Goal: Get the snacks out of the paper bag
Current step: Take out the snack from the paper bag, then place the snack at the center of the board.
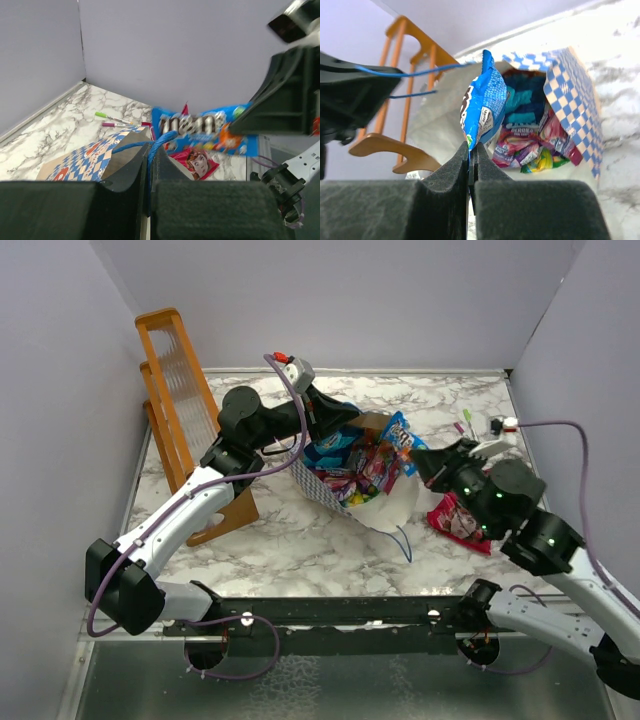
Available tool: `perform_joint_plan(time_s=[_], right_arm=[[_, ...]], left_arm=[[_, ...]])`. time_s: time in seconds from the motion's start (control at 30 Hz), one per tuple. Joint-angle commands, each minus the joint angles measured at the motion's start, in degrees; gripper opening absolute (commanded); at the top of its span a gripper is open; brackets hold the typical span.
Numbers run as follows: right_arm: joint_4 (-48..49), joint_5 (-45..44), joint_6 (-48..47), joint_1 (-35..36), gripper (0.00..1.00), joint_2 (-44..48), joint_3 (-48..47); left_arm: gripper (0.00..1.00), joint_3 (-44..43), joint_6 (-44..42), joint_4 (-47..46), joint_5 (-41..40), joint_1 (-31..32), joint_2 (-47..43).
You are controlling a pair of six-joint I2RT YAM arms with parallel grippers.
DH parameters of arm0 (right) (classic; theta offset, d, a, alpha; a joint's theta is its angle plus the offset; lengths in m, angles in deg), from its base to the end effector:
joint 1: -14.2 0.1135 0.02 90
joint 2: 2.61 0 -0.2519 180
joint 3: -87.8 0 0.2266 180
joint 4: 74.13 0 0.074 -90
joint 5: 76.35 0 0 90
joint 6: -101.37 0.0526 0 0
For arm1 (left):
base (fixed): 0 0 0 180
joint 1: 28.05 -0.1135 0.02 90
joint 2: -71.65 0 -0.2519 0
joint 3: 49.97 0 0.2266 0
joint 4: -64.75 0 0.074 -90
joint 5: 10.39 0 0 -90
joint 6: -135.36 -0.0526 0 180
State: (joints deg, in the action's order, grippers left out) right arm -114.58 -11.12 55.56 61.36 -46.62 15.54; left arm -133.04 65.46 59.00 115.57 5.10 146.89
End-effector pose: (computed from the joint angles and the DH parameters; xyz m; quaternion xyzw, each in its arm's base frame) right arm 0.1232 0.1005 0.3700 0.1149 0.7634 0.3222 0.5480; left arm 0.2289 -0.1864 0.4153 0.3078 0.5570 -0.5056 0.5826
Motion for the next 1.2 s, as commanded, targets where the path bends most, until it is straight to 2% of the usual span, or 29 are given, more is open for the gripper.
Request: perform_joint_plan(time_s=[0.0,0.07,0.3,0.43,0.53,0.57,0.6,0.73,0.9,1.0,1.17], right_arm=[[-4.3,0.5,-11.5,-0.1,0.01,5.1,-8.1],[-4.9,-2.7,-13.4,-0.1,0.01,6.0,-10.7],[-1.1,-25.6,-25.2,-0.1,0.01,1.2,-13.7],[8.1,-34.6,-36.2,-0.1,0.01,-5.2,-12.6],[18.4,-35.9,-42.7,-1.1,0.01,-8.9,-9.7],[24.2,-34.1,-45.1,-2.5,0.01,-10.0,-8.2],[25.8,-31.4,-45.7,-4.5,0.01,-11.4,-7.7],[17.8,-13.9,-34.6,-20.1,0.01,-20.9,-12.2],[17.9,18.1,-25.1,-36.7,0.01,-34.3,-14.8],[16.7,28.4,-22.6,-39.6,0.01,-44.5,-19.7],[17.5,34.4,-19.1,-42.2,0.01,-59.0,-26.4]], left_arm=[[0.0,-1.1,-0.9,-0.3,-1.0,0.5,-0.9],[0.0,-1.0,-0.9,-0.3,-1.1,0.5,-0.8],[0.0,-1.0,-1.6,0.1,-1.5,0.9,-0.8],[0.0,-1.2,-2.3,0.8,-1.6,1.3,-0.8],[0.0,-1.3,-2.5,1.1,-1.9,1.3,-0.8],[0.0,-1.3,-2.4,1.1,-1.8,1.3,-0.8],[0.0,-1.3,-2.4,1.2,-1.7,1.3,-0.7],[0.0,-1.4,-2.5,1.2,-1.7,1.3,-0.5],[0.0,-1.5,-2.8,1.6,-1.7,1.4,-0.4],[0.0,-1.8,-2.7,1.7,-1.4,1.4,-0.6],[0.0,-1.6,-1.5,0.8,-0.7,1.4,-0.5]])
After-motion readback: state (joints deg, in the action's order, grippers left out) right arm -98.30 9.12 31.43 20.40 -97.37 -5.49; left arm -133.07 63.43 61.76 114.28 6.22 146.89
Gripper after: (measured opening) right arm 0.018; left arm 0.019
